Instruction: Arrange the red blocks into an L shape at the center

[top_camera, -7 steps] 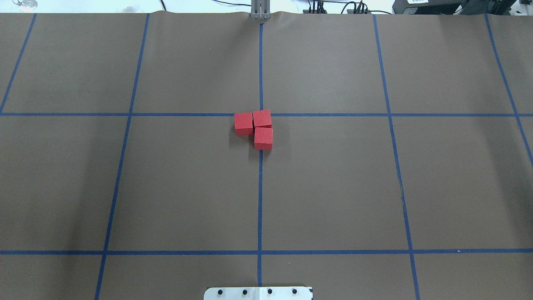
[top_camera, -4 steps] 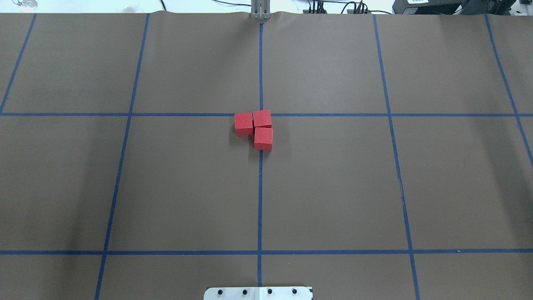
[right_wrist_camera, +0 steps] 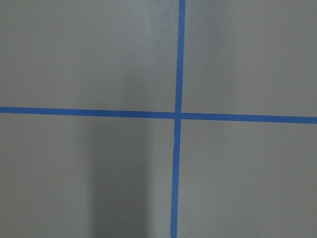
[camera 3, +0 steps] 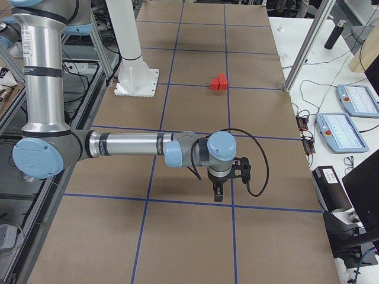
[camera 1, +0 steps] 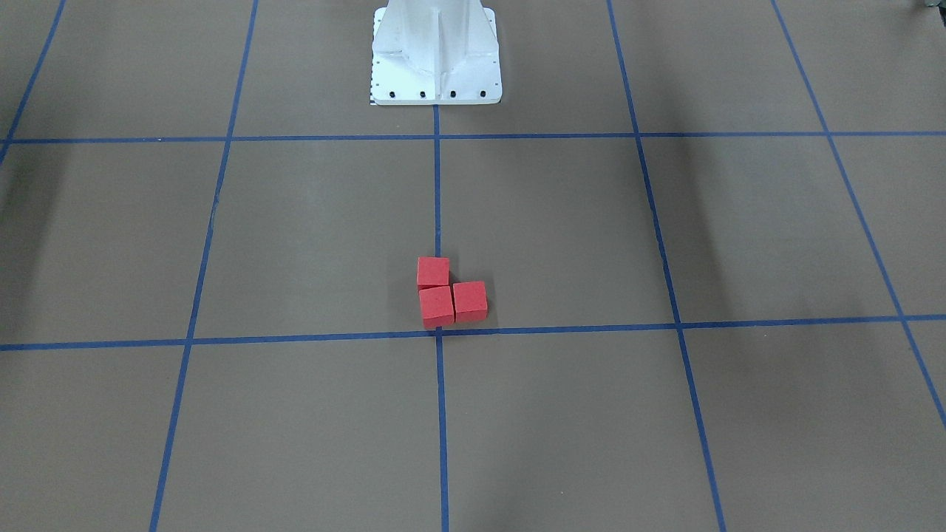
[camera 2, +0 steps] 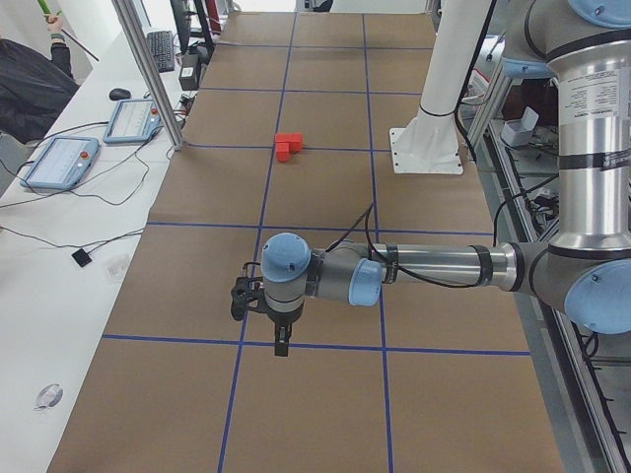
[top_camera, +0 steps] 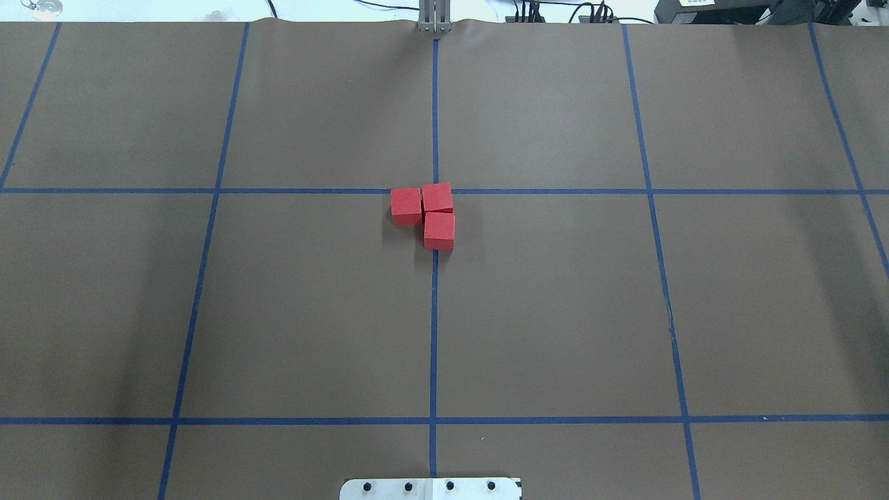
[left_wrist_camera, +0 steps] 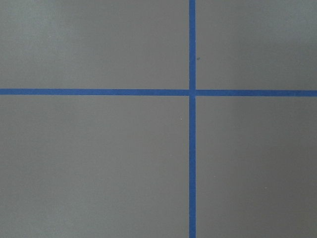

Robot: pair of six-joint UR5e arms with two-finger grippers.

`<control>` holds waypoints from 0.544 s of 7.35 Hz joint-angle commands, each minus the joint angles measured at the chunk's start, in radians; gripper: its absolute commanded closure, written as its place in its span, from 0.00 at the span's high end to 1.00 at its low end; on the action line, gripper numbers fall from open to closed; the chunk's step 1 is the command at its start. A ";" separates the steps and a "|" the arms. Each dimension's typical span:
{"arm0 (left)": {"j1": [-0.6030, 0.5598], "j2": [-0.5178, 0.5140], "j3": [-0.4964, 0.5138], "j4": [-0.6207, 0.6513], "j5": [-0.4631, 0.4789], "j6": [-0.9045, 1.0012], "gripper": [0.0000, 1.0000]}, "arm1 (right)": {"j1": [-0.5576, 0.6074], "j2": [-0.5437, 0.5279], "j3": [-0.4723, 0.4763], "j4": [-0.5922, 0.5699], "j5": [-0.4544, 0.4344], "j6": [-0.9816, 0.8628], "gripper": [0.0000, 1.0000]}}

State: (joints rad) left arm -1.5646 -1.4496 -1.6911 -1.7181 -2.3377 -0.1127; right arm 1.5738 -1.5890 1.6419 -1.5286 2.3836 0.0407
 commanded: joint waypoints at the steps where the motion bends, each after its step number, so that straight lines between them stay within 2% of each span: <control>1: 0.000 0.000 0.001 0.000 0.000 -0.001 1.00 | 0.000 0.001 -0.004 0.002 0.000 0.004 0.99; 4: 0.003 -0.020 -0.016 0.012 0.005 -0.001 1.00 | 0.000 0.003 -0.002 0.004 0.000 0.004 0.99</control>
State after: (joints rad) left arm -1.5640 -1.4635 -1.6978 -1.7111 -2.3345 -0.1135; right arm 1.5738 -1.5867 1.6388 -1.5254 2.3838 0.0443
